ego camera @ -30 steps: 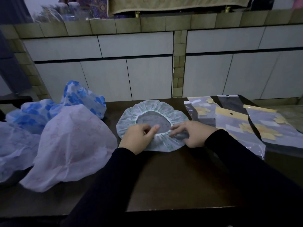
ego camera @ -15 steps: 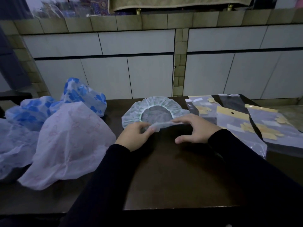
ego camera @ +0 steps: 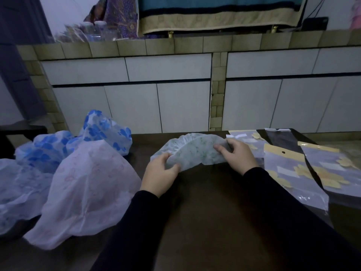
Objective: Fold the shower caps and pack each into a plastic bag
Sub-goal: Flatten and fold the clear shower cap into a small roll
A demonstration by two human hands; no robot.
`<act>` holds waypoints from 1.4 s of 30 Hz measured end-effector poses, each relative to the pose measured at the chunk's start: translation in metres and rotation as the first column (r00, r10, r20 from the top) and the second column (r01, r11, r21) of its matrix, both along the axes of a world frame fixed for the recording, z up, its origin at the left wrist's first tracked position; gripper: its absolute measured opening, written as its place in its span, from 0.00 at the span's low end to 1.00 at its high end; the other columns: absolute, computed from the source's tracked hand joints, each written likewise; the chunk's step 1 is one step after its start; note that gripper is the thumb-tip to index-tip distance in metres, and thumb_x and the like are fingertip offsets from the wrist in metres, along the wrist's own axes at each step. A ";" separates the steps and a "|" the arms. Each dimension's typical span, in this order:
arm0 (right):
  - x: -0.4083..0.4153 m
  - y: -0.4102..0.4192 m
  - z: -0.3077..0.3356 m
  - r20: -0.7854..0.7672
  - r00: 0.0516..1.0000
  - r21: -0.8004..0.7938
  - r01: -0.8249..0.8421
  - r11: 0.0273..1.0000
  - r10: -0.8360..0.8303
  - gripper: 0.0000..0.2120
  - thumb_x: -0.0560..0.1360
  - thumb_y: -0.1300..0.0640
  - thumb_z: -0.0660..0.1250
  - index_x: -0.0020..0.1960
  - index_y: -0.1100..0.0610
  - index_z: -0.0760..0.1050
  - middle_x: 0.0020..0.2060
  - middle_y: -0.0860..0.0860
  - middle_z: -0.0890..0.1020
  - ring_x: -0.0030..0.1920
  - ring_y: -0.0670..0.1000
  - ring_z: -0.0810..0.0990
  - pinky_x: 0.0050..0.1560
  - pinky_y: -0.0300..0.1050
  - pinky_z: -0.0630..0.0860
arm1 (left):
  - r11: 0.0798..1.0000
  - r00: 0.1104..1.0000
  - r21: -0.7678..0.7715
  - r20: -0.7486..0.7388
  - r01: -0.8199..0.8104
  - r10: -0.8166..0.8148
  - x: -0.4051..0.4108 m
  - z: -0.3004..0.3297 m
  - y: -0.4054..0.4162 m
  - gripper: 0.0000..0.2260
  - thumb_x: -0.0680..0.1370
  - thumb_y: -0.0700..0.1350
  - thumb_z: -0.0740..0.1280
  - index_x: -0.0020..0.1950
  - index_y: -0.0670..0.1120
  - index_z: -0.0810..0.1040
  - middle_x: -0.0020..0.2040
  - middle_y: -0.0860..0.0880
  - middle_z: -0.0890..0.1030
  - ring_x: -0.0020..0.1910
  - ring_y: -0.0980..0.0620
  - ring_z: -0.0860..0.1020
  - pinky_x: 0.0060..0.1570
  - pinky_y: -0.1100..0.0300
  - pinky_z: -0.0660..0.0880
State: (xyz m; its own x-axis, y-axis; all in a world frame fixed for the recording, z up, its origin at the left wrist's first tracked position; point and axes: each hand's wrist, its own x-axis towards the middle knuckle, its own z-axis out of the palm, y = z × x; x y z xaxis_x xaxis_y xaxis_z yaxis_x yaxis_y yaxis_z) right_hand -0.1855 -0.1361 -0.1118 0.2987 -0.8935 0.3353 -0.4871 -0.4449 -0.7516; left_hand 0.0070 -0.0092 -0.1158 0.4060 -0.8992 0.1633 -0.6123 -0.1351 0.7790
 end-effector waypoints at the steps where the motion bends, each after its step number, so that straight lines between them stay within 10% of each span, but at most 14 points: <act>1: 0.003 -0.001 0.000 0.000 1.000 0.014 -0.005 1.000 0.005 0.09 0.77 0.46 0.65 0.48 0.52 0.76 0.42 0.46 0.79 0.45 0.43 0.77 0.40 0.36 0.72 | 0.999 0.999 -0.006 0.026 -0.037 0.037 0.000 0.000 -0.001 0.22 0.78 0.51 0.66 0.71 0.48 0.69 0.65 0.50 0.74 0.60 0.55 0.74 0.57 0.61 0.70; 8: 0.016 -0.010 0.006 -0.203 0.977 0.083 0.080 0.993 -0.062 0.17 0.78 0.42 0.60 0.54 0.55 0.75 0.48 0.51 0.79 0.49 0.51 0.76 0.47 0.44 0.70 | 0.927 0.846 0.014 0.413 -0.375 0.336 -0.004 0.011 -0.008 0.13 0.80 0.57 0.60 0.58 0.49 0.70 0.44 0.51 0.75 0.42 0.51 0.74 0.40 0.57 0.69; 12: 0.019 -0.019 0.008 -0.162 0.973 0.086 0.179 0.980 -0.164 0.07 0.78 0.52 0.62 0.51 0.54 0.76 0.47 0.50 0.79 0.47 0.49 0.75 0.46 0.42 0.70 | 0.904 0.777 0.044 0.531 -0.424 0.338 -0.004 0.012 -0.024 0.14 0.80 0.56 0.58 0.53 0.47 0.71 0.46 0.48 0.80 0.46 0.47 0.79 0.47 0.53 0.73; 26: 0.026 -0.022 -0.001 -0.439 0.863 -0.119 0.219 0.968 -0.249 0.13 0.77 0.56 0.61 0.61 0.48 0.73 0.52 0.51 0.80 0.51 0.52 0.78 0.51 0.46 0.76 | 0.865 0.845 0.278 0.468 -0.418 0.258 0.011 0.010 -0.036 0.12 0.81 0.50 0.57 0.58 0.45 0.73 0.44 0.46 0.75 0.40 0.49 0.71 0.40 0.56 0.68; 33: 0.033 -0.034 -0.007 -0.428 0.873 -0.099 0.211 0.972 -0.233 0.11 0.81 0.51 0.56 0.56 0.51 0.75 0.46 0.51 0.79 0.48 0.52 0.77 0.52 0.49 0.76 | 0.918 0.800 0.054 0.513 -0.393 0.312 0.009 0.008 -0.034 0.09 0.80 0.46 0.59 0.58 0.47 0.72 0.53 0.46 0.77 0.49 0.47 0.76 0.47 0.54 0.69; 42: 0.038 -0.044 -0.016 -0.436 0.858 -0.190 0.208 0.959 -0.272 0.11 0.79 0.43 0.60 0.53 0.47 0.77 0.45 0.50 0.82 0.48 0.52 0.78 0.46 0.47 0.74 | 0.856 0.750 0.122 0.554 -0.503 0.362 0.011 0.001 -0.037 0.11 0.79 0.43 0.61 0.61 0.47 0.68 0.57 0.44 0.75 0.54 0.44 0.75 0.48 0.51 0.69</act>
State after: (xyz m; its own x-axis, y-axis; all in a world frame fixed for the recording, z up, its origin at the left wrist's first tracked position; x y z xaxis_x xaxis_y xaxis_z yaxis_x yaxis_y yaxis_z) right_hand -0.1474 -0.1797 -0.1280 0.2284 -0.9141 0.3350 -0.8634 -0.3492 -0.3642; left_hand 0.0181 -0.0461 -0.1145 0.6864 -0.6830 0.2495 -0.7261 -0.6254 0.2857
